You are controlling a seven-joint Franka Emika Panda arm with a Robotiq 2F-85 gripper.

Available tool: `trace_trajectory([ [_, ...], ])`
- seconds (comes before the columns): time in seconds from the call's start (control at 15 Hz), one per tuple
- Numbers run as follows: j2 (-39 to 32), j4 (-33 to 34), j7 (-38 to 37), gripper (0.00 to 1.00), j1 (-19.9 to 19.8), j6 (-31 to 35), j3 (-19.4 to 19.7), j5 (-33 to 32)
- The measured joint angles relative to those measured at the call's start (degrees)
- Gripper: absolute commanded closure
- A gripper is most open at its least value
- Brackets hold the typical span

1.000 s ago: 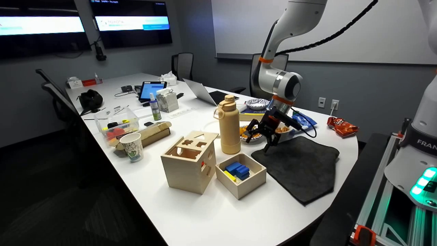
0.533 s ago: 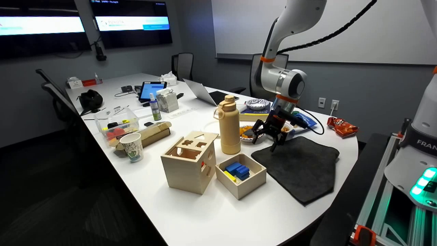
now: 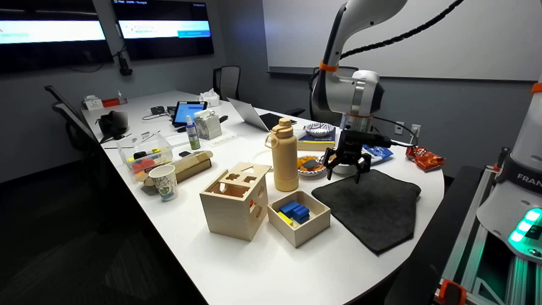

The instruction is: Unfold the black towel

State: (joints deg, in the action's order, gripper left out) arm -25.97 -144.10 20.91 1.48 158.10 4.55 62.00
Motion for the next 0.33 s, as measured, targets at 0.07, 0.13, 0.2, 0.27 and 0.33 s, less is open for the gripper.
trace_trajectory([
  [0.07,0.43,-1.01,-4.15,0.00,2.03,1.25,1.35,-2.24],
  [0.13,0.64,-1.77,-8.25,0.00,3.92,2.06,2.83,-4.76],
  [0.2,0.65,-2.28,-12.06,0.00,5.66,2.37,4.39,-7.35],
  [0.27,0.65,-2.62,-15.83,0.00,6.28,2.50,5.07,-10.64],
  [0.33,0.65,-2.84,-19.44,0.00,6.17,2.54,5.13,-14.11],
])
